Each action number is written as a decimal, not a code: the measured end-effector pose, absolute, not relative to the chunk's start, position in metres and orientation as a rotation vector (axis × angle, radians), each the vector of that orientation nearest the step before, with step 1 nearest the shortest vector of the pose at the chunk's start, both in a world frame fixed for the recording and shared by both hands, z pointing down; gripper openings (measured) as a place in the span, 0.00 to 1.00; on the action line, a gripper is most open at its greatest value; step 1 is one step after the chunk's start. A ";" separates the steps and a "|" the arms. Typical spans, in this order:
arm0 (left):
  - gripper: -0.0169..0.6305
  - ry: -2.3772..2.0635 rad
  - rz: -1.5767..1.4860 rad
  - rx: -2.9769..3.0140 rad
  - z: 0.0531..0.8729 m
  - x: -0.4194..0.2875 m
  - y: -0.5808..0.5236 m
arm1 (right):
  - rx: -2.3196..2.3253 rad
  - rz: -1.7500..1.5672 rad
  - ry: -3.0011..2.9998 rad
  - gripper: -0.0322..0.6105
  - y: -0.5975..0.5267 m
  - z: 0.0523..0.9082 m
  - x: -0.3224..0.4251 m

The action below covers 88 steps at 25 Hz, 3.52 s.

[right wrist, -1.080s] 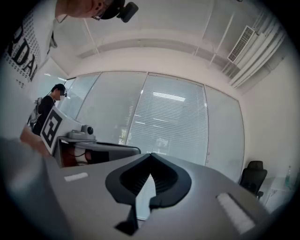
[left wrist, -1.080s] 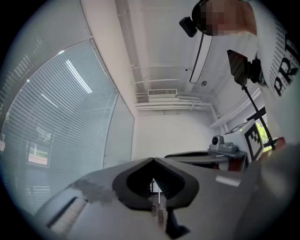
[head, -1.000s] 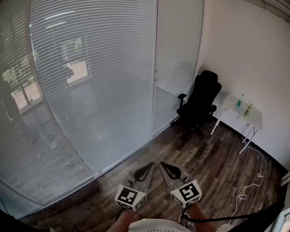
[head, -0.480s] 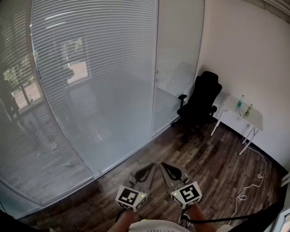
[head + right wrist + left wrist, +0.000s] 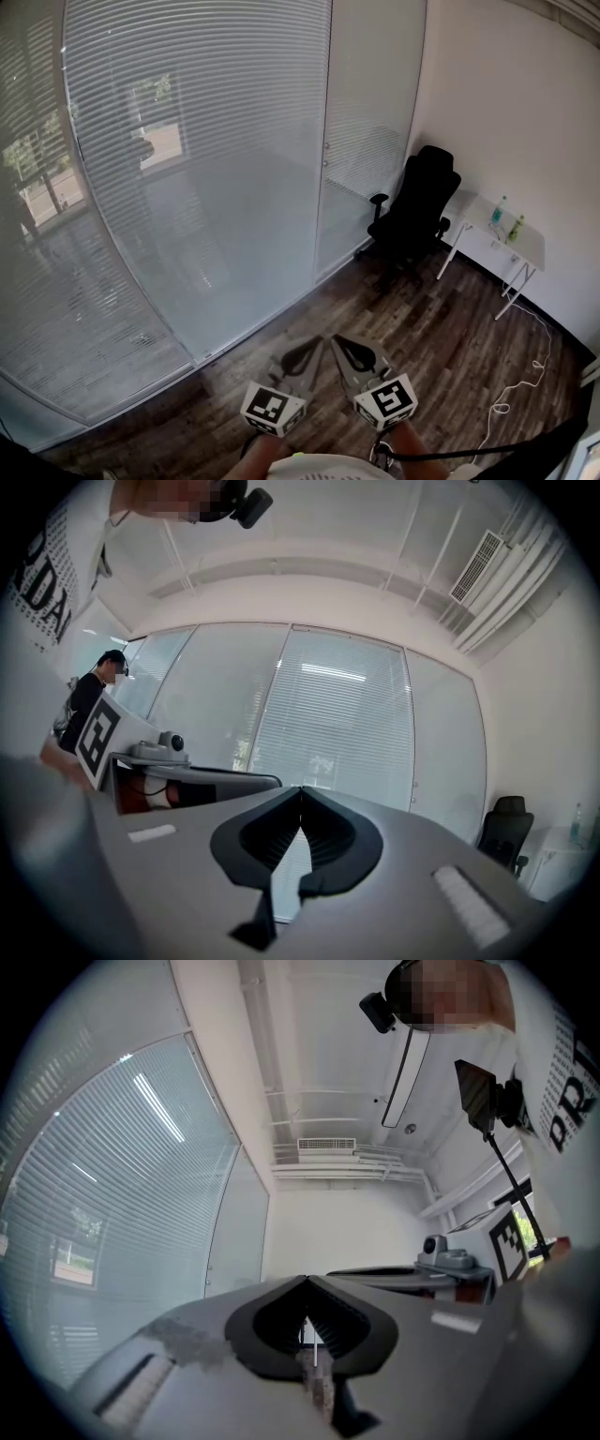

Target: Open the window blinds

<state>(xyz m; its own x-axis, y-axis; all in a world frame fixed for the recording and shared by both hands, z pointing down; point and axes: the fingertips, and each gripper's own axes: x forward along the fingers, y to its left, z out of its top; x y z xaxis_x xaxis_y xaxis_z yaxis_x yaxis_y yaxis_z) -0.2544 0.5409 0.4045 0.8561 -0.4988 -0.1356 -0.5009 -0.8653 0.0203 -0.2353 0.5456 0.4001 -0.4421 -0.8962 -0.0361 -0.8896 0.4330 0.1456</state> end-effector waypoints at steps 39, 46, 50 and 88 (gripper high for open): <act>0.01 0.843 0.229 -2.957 0.408 -0.145 0.400 | 1.643 -0.263 -2.506 0.09 0.404 0.417 -0.121; 0.01 0.880 0.237 -2.945 0.415 -0.110 0.345 | 1.590 -0.269 -2.537 0.09 0.350 0.424 -0.088; 0.01 0.910 0.223 -2.937 0.411 -0.095 0.316 | 1.554 -0.265 -2.544 0.09 0.322 0.418 -0.073; 0.01 0.824 0.247 -3.000 0.431 -0.041 0.085 | 1.635 -0.253 -2.492 0.09 0.087 0.437 -0.019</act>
